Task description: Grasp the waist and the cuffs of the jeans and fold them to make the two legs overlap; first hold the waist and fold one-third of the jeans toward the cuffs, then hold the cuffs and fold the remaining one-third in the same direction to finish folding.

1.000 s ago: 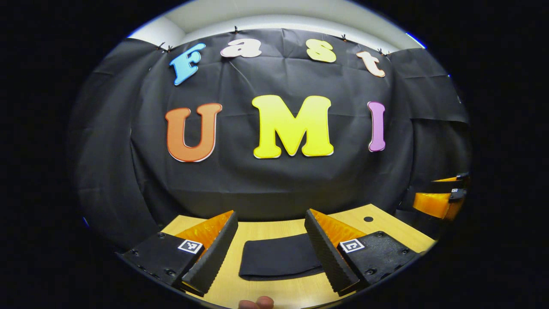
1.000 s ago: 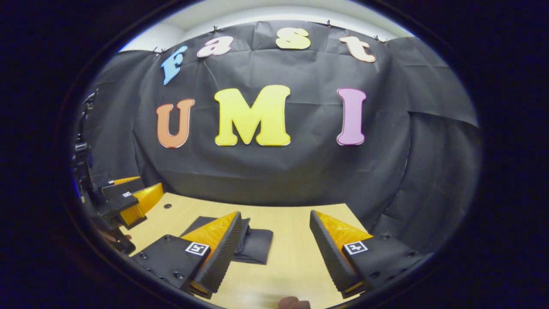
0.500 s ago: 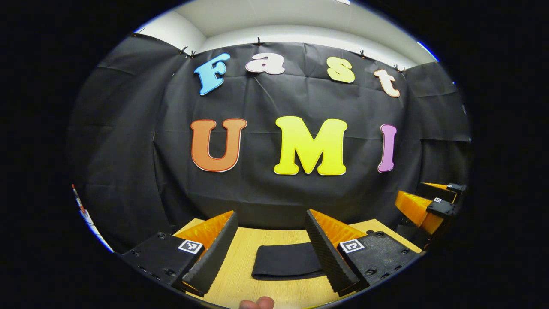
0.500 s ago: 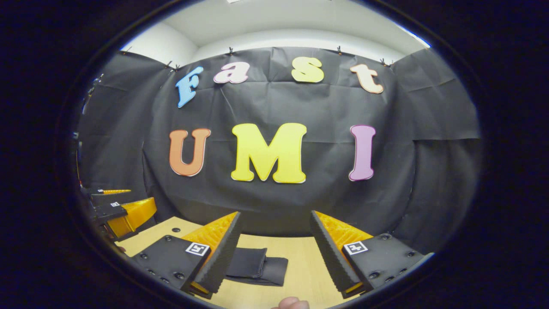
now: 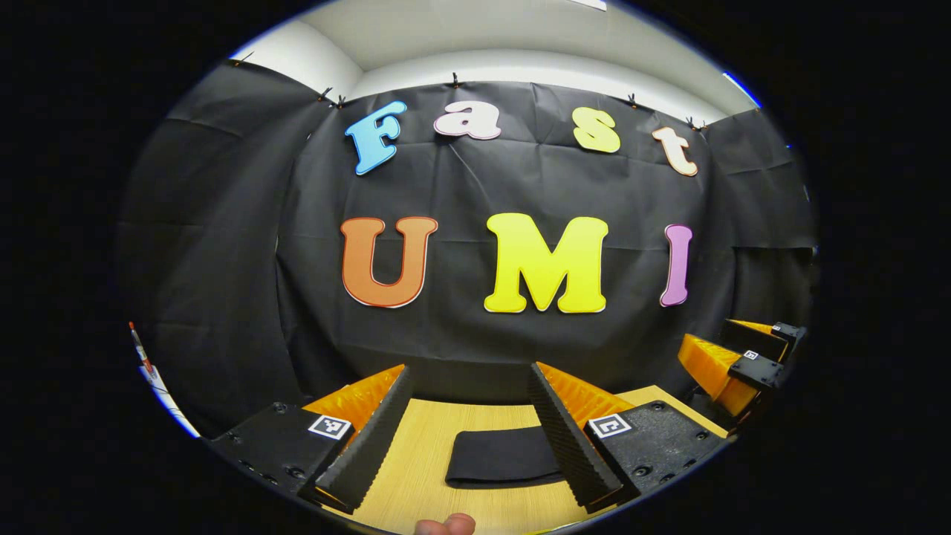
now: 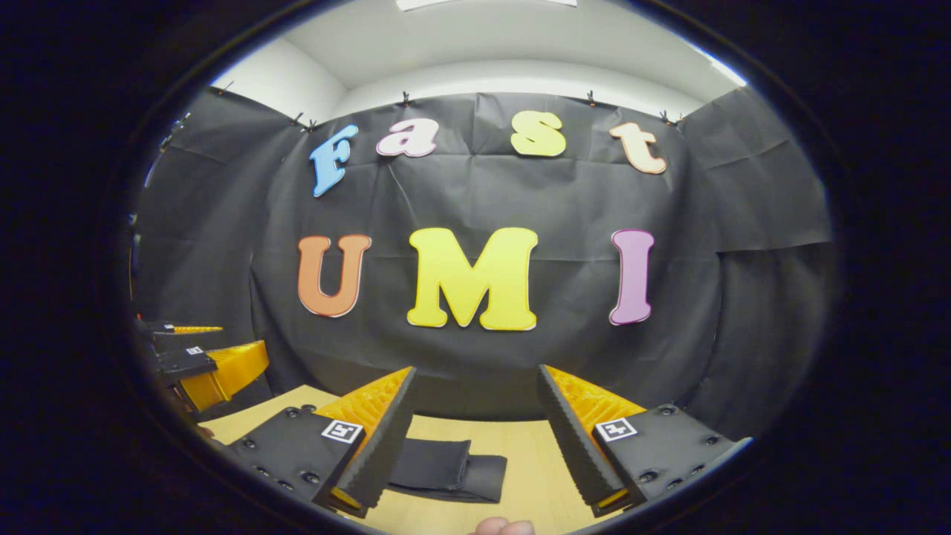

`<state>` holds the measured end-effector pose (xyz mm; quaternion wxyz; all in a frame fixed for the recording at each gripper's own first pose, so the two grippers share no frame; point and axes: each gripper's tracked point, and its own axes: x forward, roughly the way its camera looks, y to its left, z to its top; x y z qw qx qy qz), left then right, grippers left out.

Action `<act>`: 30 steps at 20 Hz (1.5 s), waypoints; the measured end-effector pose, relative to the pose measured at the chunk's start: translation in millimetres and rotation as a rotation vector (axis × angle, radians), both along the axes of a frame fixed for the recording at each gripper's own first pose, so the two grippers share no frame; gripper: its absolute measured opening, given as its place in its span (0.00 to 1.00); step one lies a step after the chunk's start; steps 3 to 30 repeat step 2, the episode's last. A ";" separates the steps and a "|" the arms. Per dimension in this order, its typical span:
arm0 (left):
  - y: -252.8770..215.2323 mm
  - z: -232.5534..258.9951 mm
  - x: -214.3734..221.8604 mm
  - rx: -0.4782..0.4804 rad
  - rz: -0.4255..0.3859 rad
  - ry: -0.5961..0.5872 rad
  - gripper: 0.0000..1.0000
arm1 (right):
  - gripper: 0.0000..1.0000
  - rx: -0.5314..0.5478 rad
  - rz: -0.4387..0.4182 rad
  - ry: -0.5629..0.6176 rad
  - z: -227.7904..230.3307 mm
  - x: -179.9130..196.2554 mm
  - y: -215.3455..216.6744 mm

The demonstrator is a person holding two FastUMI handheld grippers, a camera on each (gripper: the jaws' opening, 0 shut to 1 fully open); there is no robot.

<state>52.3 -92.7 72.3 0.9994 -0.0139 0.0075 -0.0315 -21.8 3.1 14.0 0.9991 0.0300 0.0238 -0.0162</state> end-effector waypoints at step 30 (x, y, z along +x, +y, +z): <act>0.1 1.4 2.4 0.003 0.001 -0.006 1.00 | 0.94 -0.005 0.000 -0.006 0.5 2.2 1.8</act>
